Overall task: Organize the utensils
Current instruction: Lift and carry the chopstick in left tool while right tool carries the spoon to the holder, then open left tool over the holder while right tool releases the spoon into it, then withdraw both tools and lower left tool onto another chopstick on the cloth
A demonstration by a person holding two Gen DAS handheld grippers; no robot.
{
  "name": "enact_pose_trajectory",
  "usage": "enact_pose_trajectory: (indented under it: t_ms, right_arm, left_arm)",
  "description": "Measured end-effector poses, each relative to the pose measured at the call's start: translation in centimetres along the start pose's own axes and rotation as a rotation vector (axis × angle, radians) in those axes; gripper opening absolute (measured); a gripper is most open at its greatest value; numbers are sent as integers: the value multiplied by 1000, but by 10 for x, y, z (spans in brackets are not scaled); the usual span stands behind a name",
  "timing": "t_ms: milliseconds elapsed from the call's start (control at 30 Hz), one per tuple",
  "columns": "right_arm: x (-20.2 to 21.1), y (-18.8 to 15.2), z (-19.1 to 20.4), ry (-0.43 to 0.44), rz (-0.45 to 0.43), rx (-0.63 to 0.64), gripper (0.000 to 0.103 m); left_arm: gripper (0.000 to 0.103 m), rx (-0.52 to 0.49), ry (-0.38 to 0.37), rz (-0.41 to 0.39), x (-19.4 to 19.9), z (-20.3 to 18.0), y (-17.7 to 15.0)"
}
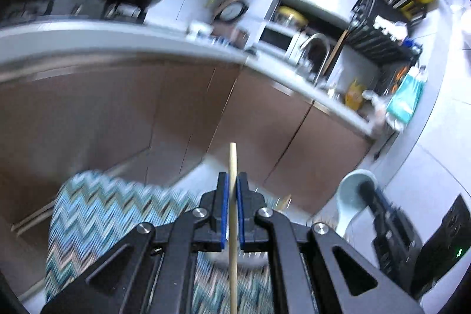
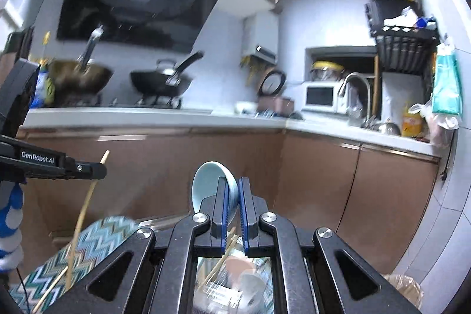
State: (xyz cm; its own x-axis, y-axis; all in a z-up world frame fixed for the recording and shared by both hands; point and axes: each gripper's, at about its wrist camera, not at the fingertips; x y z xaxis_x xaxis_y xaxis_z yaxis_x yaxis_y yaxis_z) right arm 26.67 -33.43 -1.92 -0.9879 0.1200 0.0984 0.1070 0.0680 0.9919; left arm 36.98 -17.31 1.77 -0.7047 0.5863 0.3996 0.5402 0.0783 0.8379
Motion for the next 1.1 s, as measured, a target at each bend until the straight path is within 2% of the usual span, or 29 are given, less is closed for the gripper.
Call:
enact_pose_trajectory:
  t_ms: [133, 233, 467, 600, 733, 800, 867, 933, 1100]
  right_arm:
    - [-29, -1, -7, -65, -59, -3, 7]
    - [-46, -12, -9, -112, -87, -6, 7]
    - [-71, -57, -12, -202, -93, -7, 7]
    - [-75, -76, -10, -207, -73, -6, 8]
    - [-72, -88, -7, -200, -55, -3, 9]
    - [-70, -93, -7, -194, -40, -4, 13]
    - [-67, -96, -8, -195, -29, -6, 17]
    - [-61, -96, -9, -199, -28, -17, 22]
    - [-40, -86, -12, -208, -38, -14, 26]
  left_arm:
    - [5, 23, -26, -101, -30, -19, 16]
    - [5, 37, -12, -134, -61, -23, 15]
    - [5, 2, 63, -185, -115, -22, -12]
    - [5, -42, 106, -219, -129, -23, -36]
    - [7, -70, 95, -212, -129, -25, -52]
    - [9, -85, 101, -213, -124, -26, -56]
    - [19, -84, 97, -214, -117, -24, -58]
    - [21, -81, 101, -220, -106, -22, -59]
    - [22, -81, 111, -205, -80, -14, -55]
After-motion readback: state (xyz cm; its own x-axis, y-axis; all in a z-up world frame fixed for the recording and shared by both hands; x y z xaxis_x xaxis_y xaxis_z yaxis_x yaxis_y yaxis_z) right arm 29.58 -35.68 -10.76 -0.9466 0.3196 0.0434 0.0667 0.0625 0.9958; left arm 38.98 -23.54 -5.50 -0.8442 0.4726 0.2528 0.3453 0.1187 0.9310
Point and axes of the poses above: each gripper's, at about its wrist camera, not at the fingertips, and x roughly against the way its jaws point, z to its left, y to its top, and after that the axes turned 1 degree about y, right-handed
